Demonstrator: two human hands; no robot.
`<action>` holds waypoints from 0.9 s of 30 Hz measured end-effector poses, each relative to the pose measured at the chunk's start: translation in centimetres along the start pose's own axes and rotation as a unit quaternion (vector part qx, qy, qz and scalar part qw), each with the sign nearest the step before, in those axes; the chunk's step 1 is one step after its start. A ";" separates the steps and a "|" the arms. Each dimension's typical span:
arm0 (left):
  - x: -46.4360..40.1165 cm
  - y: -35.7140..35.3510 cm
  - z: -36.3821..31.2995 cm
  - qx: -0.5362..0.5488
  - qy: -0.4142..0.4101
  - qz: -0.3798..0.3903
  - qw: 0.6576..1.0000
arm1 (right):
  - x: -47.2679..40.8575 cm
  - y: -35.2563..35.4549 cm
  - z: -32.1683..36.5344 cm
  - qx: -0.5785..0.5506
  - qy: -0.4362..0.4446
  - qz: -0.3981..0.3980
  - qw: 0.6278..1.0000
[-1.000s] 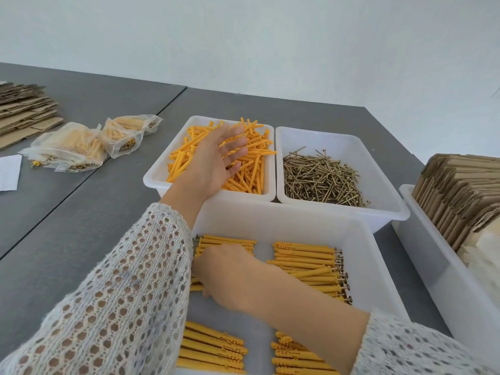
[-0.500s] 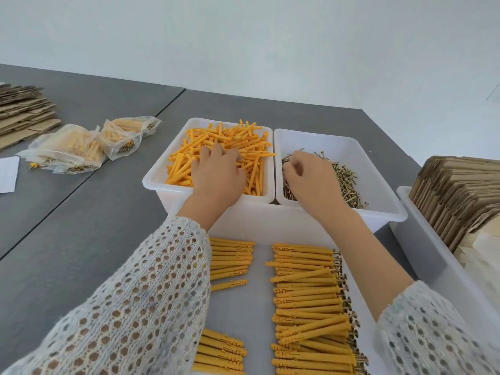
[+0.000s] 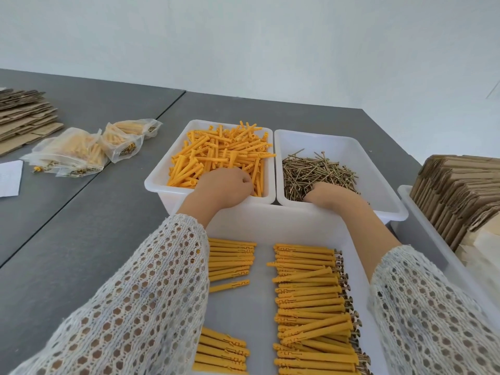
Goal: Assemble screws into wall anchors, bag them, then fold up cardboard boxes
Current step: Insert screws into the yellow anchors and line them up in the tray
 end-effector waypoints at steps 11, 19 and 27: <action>0.9 0.9 -0.1 0.106 -0.038 -0.126 0.986 | 1.3 0.7 -0.3 -0.055 0.077 -0.106 0.990; 1.5 1.5 -0.1 0.111 -0.038 -0.219 0.969 | 2.7 1.2 0.6 -0.105 0.181 -0.163 0.964; 2.5 2.2 -0.9 0.069 -0.033 -0.288 0.955 | 2.7 1.7 -0.6 -0.164 0.143 -0.211 0.953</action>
Point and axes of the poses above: each hand's wrist, its own x-axis away from the middle knuckle, its own y-axis out of the back of the hand, z = x × y, the point moved 6 cm from there along -x, towards the middle knuckle, and after that the axes turned 15 degrees about z, right-handed, at the moved point
